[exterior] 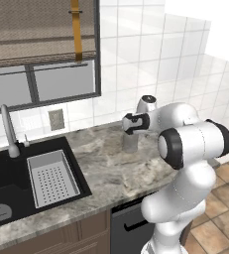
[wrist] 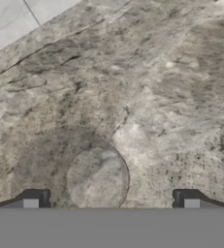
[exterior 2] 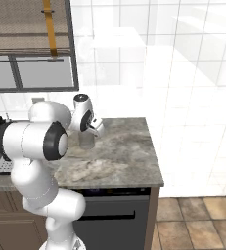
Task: Move the glass cup from next to the sink to the open cabinet. Then, move the bowl with the tangerine to the fridge to clear the area for faucet cleaning.
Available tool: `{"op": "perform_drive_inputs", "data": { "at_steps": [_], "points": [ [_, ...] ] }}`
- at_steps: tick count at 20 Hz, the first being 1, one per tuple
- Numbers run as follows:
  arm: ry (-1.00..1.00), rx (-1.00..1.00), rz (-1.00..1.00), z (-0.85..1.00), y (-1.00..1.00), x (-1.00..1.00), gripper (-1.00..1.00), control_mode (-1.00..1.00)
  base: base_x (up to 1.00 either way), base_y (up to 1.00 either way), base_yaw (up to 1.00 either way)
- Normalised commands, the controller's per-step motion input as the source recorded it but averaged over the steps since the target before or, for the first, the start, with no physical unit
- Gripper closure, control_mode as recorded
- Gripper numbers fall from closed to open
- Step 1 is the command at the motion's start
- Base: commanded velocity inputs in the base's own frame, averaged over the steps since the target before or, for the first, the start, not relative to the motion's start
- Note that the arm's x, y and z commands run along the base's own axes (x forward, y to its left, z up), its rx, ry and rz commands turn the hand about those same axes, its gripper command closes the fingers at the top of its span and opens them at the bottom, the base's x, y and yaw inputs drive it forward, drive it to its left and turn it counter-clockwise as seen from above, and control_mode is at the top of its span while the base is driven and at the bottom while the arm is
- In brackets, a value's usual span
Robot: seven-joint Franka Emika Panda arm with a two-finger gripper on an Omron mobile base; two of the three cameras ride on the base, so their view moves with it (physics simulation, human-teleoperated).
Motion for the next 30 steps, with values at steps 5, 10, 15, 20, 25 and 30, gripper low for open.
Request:
{"op": "perform_drive_inputs", "data": {
  "at_steps": [5, 10, 15, 20, 25, 30],
  "points": [
    [0.08, 0.01, 0.00, 0.00, 0.00, 0.26, -1.00, -1.00, 0.00, 0.00, 0.00],
    [0.02, 0.00, 0.00, -0.10, 0.00, 0.03, -1.00, -1.00, 0.00, 0.00, 0.00],
    [0.03, 0.00, 0.00, -0.32, 0.00, 0.00, -1.00, -1.00, 0.00, 0.00, 0.00],
    [0.01, 0.00, 0.00, -0.30, 0.00, 0.00, -1.00, -1.00, 0.00, 0.00, 0.00],
    [0.00, 0.00, 0.00, -0.32, 0.00, 0.00, -1.00, -1.00, 0.00, 0.00, 0.00],
    [0.00, 0.00, 0.00, -0.36, 0.00, 0.00, -1.00, -1.00, 0.00, 0.00, 0.00]
  ]
}}
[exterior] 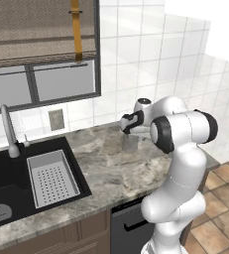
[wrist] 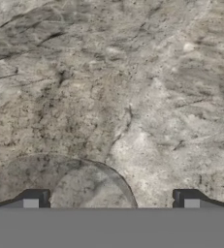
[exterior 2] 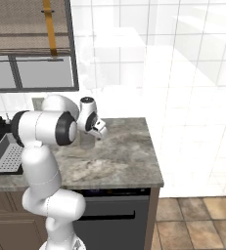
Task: Move the glass cup from next to the sink to the open cabinet. Then, move the bowl with the tangerine to the fridge to clear the area for faucet cleaning.
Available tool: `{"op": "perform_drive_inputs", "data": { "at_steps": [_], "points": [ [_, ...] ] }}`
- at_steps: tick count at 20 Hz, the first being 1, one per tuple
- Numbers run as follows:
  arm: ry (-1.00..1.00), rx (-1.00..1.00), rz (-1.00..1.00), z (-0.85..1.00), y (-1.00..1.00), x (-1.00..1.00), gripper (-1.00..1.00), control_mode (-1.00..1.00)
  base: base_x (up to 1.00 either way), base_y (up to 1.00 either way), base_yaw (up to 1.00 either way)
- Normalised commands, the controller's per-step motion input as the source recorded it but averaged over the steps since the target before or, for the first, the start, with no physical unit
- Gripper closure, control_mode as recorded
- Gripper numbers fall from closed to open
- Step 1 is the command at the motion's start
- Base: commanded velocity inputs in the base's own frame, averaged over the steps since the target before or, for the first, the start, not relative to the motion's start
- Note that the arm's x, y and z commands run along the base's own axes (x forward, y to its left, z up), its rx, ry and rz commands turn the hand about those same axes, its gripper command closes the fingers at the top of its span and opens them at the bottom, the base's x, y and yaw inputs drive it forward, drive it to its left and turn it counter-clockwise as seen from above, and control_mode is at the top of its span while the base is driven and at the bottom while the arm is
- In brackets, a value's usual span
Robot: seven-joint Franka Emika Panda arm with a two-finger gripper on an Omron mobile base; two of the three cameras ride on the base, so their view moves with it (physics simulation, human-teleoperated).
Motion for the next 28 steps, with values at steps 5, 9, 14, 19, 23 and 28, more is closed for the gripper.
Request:
{"op": "perform_drive_inputs", "data": {
  "at_steps": [5, 9, 14, 19, 23, 28],
  "points": [
    [0.00, 0.00, 0.00, -0.31, 0.00, 0.00, -1.00, -1.00, 0.00, 0.00, 0.00],
    [-0.02, 0.00, 0.00, -0.08, 0.00, -0.05, -1.00, -1.00, 0.00, 0.00, 0.00],
    [-0.12, 0.00, 0.00, 0.06, 0.00, -0.25, -1.00, -1.00, 0.00, 0.00, 0.00],
    [-0.03, 0.00, 0.00, 0.00, 0.00, -0.06, -1.00, -1.00, 0.00, 0.00, 0.00],
    [0.00, 0.00, 0.00, -0.11, 0.00, 0.00, -1.00, -1.00, 0.00, 0.00, 0.00],
    [0.00, -0.01, 0.00, -0.30, 0.08, 0.18, -1.00, -1.00, 0.00, 0.00, 0.00]
  ]
}}
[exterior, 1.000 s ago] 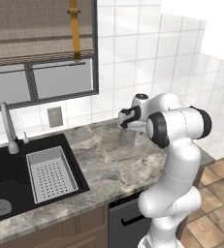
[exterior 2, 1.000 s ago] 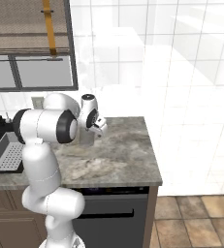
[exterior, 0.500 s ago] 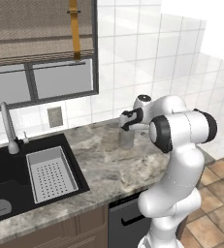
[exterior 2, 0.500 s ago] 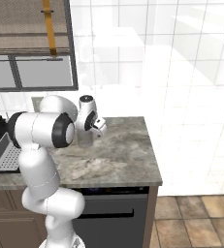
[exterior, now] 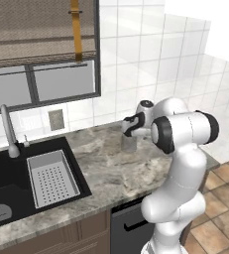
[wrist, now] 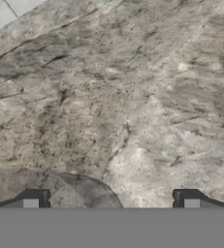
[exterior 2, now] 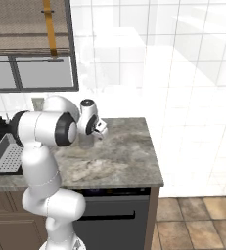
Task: Move the glass cup from next to the sink to the open cabinet. Then, move the bowl with the tangerine to the fridge to clear the area for faucet cleaning.
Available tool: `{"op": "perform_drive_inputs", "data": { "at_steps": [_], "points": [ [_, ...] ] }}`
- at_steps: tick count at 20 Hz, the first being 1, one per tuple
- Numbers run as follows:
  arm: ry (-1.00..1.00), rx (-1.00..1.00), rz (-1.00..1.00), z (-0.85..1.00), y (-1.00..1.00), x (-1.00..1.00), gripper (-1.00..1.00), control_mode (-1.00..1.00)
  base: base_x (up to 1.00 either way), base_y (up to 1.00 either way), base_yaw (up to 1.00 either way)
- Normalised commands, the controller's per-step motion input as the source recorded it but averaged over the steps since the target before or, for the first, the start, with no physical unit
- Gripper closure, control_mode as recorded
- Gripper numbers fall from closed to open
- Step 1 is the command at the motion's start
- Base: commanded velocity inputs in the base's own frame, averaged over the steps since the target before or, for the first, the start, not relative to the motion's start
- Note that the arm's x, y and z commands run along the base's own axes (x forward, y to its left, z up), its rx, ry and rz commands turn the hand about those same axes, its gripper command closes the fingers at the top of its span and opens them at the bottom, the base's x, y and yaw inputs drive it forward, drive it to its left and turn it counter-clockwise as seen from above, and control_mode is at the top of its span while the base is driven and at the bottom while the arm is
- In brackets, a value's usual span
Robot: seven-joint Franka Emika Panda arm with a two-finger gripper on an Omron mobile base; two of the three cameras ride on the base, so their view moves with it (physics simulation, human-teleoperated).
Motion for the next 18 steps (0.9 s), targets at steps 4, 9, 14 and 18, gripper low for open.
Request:
{"op": "perform_drive_inputs", "data": {
  "at_steps": [4, 9, 14, 18],
  "points": [
    [0.08, -0.05, 0.00, -0.68, 0.15, 0.26, -1.00, -1.00, 0.00, 0.00, 0.00],
    [0.14, -0.07, 0.00, -0.77, 0.23, 0.20, 1.00, -1.00, 0.00, 0.00, 0.00],
    [0.16, -0.07, 0.00, -0.74, 0.25, 0.01, 1.00, -1.00, 0.00, 0.00, 0.00],
    [0.10, -0.01, 0.00, -0.33, 0.05, 0.00, 1.00, -1.00, 0.00, 0.00, 0.00]
  ]
}}
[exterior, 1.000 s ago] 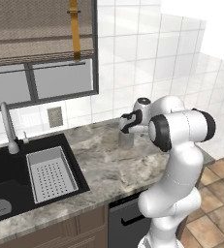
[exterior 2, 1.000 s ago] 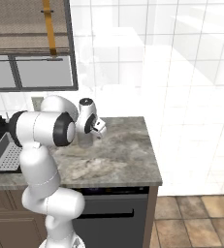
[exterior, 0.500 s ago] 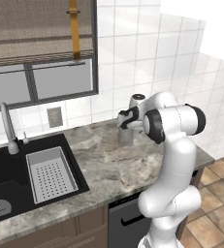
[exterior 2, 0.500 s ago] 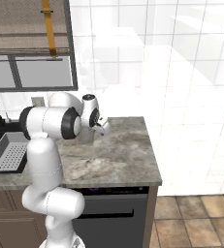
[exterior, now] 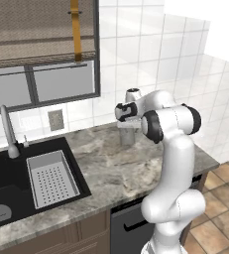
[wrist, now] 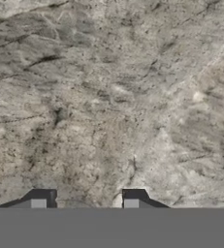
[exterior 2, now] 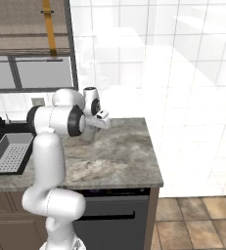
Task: Move the glass cup from next to the sink to the open cabinet. Then, move the bowl with the tangerine to the fridge to clear the area for faucet cleaning.
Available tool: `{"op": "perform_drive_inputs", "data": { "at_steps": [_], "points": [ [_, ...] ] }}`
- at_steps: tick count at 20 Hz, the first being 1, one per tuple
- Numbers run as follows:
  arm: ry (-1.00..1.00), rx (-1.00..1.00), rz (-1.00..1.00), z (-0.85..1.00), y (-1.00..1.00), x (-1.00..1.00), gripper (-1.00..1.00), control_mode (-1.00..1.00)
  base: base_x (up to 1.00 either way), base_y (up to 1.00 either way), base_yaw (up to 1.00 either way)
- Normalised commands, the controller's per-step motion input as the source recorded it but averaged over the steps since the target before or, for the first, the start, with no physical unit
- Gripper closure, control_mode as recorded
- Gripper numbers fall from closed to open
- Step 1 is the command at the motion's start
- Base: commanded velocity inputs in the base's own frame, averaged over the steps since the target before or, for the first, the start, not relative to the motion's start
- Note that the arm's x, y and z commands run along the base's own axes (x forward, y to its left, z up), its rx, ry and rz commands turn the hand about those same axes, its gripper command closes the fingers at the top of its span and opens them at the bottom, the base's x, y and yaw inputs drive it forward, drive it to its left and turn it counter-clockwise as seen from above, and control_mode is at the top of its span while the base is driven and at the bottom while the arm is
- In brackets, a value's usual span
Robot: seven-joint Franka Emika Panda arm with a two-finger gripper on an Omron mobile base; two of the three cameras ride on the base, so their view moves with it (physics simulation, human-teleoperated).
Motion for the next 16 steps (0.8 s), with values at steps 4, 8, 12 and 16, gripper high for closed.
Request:
{"op": "perform_drive_inputs", "data": {
  "at_steps": [4, 8, 12, 16],
  "points": [
    [0.00, 0.00, 0.00, 0.00, 0.00, 0.00, 1.00, -1.00, 0.00, 0.00, 0.00],
    [-0.06, 0.00, 0.00, 0.06, 0.00, -0.37, 1.00, -1.00, 0.00, 0.00, 0.00],
    [-0.29, 0.00, 0.00, 0.35, 0.00, -0.91, 1.00, -1.00, 0.00, 0.00, 0.00],
    [-0.40, -0.03, 0.01, 0.40, 0.00, -0.98, 1.00, -1.00, 0.00, 0.00, 0.00]
  ]
}}
